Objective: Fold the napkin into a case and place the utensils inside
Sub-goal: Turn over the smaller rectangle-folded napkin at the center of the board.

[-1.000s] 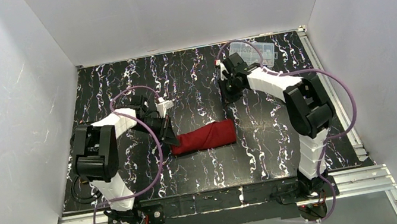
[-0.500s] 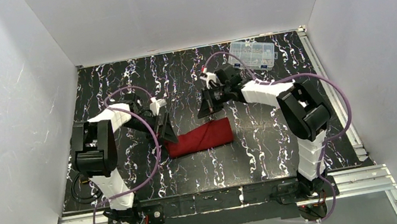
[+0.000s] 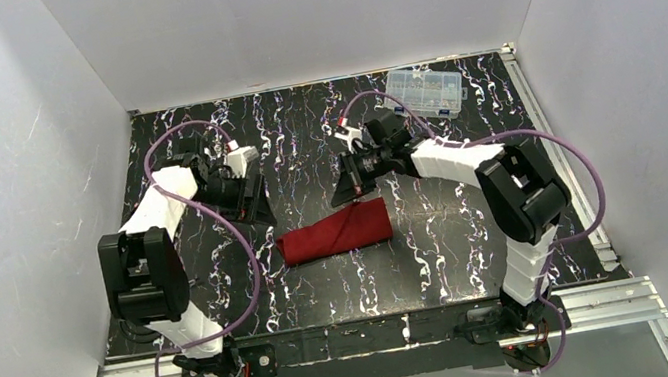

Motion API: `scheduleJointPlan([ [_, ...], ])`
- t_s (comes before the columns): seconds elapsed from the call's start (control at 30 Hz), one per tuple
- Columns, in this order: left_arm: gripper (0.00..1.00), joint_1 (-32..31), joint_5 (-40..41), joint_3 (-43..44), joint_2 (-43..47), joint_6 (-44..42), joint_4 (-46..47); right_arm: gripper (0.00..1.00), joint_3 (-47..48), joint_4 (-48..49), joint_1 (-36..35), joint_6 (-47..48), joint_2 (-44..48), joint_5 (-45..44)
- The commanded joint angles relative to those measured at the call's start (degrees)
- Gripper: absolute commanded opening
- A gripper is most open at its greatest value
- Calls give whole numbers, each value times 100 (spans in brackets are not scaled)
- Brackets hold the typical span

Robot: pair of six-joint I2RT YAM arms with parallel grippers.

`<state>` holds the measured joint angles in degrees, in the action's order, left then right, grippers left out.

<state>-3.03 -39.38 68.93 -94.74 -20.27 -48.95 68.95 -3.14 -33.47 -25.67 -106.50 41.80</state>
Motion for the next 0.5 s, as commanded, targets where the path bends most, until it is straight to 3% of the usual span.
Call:
scheduleJointPlan([
  [0.0, 76, -299, -521, 261, 75, 156, -273, 1, -449, 58, 170, -272, 371, 885],
  [0.1, 61, -617, -853, 317, -59, 194, -207, 1, -742, 336, 237, -396, 547, 1187],
  [0.27, 34, -996, -1520, 427, -485, 172, -230, 1, -1634, 2474, 412, -1623, 769, 1801],
  [0.33, 22, -1129, -1580, 373, -686, -29, -272, 1, -1569, 2180, 465, -1397, 627, 1776],
  [0.4, 0, -1196, -1316, 307, -902, -115, -251, 1, -1467, 1713, 517, -1090, 454, 1688],
  [0.47, 0, -1185, -861, 330, -1140, -145, -249, 1, -1454, 1762, 586, -1054, 292, 1715],
])
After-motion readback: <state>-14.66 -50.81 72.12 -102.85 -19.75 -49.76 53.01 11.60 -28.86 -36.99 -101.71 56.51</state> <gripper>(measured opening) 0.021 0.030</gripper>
